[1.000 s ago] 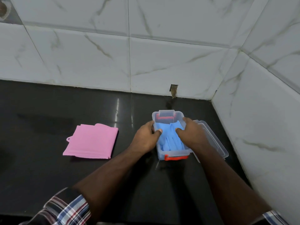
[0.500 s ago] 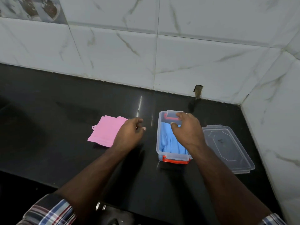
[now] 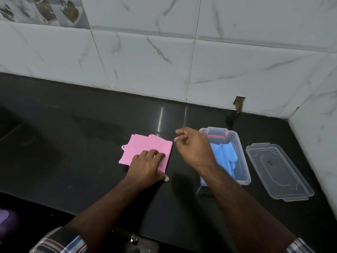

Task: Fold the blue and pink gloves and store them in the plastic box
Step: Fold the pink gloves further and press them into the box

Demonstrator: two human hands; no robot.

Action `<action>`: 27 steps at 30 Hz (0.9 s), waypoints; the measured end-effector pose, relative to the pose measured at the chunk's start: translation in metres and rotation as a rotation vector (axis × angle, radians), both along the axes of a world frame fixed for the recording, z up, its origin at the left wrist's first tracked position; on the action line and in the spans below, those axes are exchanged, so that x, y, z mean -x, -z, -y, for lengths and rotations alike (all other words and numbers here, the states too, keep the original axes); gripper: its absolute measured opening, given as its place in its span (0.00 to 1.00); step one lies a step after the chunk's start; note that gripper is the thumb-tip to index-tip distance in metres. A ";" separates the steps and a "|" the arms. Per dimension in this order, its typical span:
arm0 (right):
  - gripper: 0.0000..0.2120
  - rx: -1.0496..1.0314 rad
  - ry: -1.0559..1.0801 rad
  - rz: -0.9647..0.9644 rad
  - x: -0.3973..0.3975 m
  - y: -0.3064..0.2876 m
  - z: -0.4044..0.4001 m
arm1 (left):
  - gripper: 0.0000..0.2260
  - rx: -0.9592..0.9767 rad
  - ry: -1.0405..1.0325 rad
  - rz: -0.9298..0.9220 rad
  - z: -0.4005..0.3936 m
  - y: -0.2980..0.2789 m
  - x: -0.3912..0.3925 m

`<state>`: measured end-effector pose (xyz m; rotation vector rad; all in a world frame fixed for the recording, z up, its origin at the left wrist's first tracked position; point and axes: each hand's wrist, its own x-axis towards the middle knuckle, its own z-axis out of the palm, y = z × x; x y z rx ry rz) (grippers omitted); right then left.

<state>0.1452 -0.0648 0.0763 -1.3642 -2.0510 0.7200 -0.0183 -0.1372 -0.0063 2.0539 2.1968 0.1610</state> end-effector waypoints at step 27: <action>0.21 0.004 -0.209 0.430 0.044 0.056 0.013 | 0.12 -0.149 0.018 0.548 0.007 -0.017 0.049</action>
